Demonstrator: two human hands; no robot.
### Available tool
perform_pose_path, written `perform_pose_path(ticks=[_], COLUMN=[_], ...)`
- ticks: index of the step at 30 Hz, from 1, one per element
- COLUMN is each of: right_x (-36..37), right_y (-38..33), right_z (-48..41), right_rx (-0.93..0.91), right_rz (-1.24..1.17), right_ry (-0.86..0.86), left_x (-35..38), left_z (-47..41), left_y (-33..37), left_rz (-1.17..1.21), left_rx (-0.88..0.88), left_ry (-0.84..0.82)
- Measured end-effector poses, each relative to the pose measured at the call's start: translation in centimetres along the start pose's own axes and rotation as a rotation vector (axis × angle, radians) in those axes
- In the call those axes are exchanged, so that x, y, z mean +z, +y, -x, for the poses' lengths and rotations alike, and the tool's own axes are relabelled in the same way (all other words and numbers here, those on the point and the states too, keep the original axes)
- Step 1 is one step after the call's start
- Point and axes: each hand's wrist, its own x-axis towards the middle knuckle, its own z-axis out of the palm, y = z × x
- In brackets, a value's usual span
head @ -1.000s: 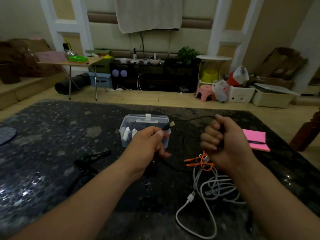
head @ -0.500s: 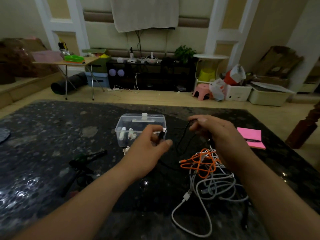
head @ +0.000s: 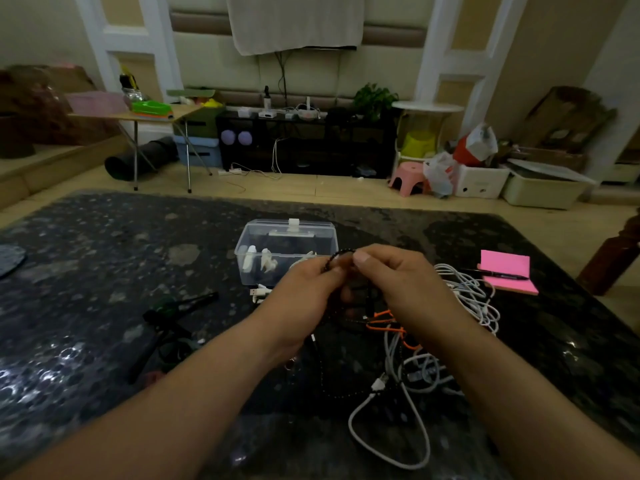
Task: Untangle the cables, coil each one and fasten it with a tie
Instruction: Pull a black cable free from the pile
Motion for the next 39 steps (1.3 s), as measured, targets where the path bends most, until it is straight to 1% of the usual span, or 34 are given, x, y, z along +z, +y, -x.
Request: perform_pose_path(ticks=[2,5,7,10,13,14,17,20,24,26,29,30,33,35,36,37,39], right_x=[0.0,0.3,0.7,0.6,-0.5,-0.8,-0.9,-0.5,1.1,2.2,3.6,4.1,5.7,6.7,6.9,7.0,6.6], right_y=[0.3,0.5,0.4,0.3,0.5,0.7,2.3,3.7,4.7,5.2,5.4,5.2,5.5,5.7,5.5,5.4,4.6], right_z=[0.1,0.3,0.6,0.6,0.2,0.1,-0.2,-0.4,-0.6,-0.6,-0.9,-1.1,-1.9,-2.2,-2.3,-2.5,-3.1], right_rx=[0.006,0.024,0.068,0.038,0.006,0.009,-0.007,-0.013,-0.055,-0.080,-0.137,-0.159,-0.222,-0.210,-0.166,-0.122,-0.044], right_rz=[-0.004,-0.035,-0.079,-0.065,0.089,0.157,0.337,0.322,0.262,0.300,0.337,0.346,0.349,0.335,0.274,0.193,0.085], right_ry=[0.020,0.022,-0.017,-0.061,-0.048,-0.071,-0.137,-0.169,-0.326,-0.295,-0.151,-0.139,-0.206,-0.220,-0.210,-0.186,-0.103], left_x=[-0.6,-1.3,-1.5,-1.7,-2.0,-2.1,-2.9,-3.8,-4.8,-5.4,-6.2,-6.3,-6.3,-6.2,-6.1,-6.0,-6.2], left_z=[-0.1,0.0,0.1,-0.1,-0.3,-0.3,-0.1,-0.2,0.0,0.0,-0.1,0.0,0.1,0.3,0.3,0.2,-0.4], left_y=[0.0,-0.2,-0.2,-0.3,-0.1,0.2,1.0,1.5,2.0,2.2,2.2,2.2,2.0,2.1,2.3,2.5,2.5], left_rz=[0.037,0.115,0.184,0.134,0.063,0.054,0.054,0.089,0.212,0.257,0.280,0.283,0.268,0.237,0.226,0.200,0.135], left_rx=[-0.120,-0.285,-0.319,-0.288,-0.241,-0.223,-0.176,-0.166,-0.150,-0.129,-0.119,-0.117,-0.103,-0.068,-0.050,-0.029,0.003], left_ry=[-0.016,-0.220,-0.317,-0.331,-0.257,-0.256,-0.330,-0.414,-0.526,-0.572,-0.624,-0.648,-0.699,-0.662,-0.602,-0.498,-0.186])
